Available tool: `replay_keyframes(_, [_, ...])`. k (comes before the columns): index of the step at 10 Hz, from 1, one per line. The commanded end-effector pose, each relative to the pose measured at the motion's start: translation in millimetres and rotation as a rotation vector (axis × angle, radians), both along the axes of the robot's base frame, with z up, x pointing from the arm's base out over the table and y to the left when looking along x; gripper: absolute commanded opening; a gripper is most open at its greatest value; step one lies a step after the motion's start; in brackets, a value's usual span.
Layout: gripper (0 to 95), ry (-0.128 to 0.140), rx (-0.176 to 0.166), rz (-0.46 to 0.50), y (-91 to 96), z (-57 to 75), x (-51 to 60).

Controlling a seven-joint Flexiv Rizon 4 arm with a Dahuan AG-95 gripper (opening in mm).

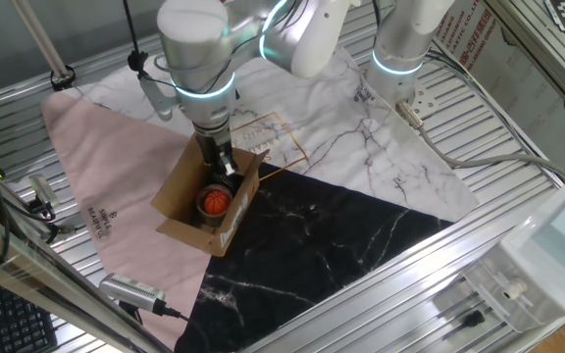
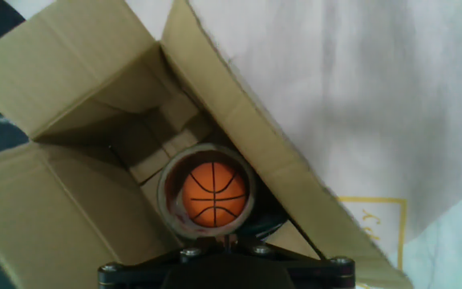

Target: Cover the box

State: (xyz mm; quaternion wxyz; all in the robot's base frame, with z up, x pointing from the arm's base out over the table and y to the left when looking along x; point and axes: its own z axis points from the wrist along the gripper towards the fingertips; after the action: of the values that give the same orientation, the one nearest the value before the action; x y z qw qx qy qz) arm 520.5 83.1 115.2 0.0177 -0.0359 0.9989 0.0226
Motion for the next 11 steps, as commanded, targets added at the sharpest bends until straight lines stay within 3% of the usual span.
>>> replay_keyframes(1, [0.0, 0.000, -0.001, -0.001, -0.5, -0.4, -1.1])
replay_keyframes(6, [0.0, -0.002, -0.004, 0.007, 1.3, 2.5, -2.3])
replay_keyframes(11, [0.0, 0.006, -0.002, 0.005, 22.0, 47.2, 3.4])
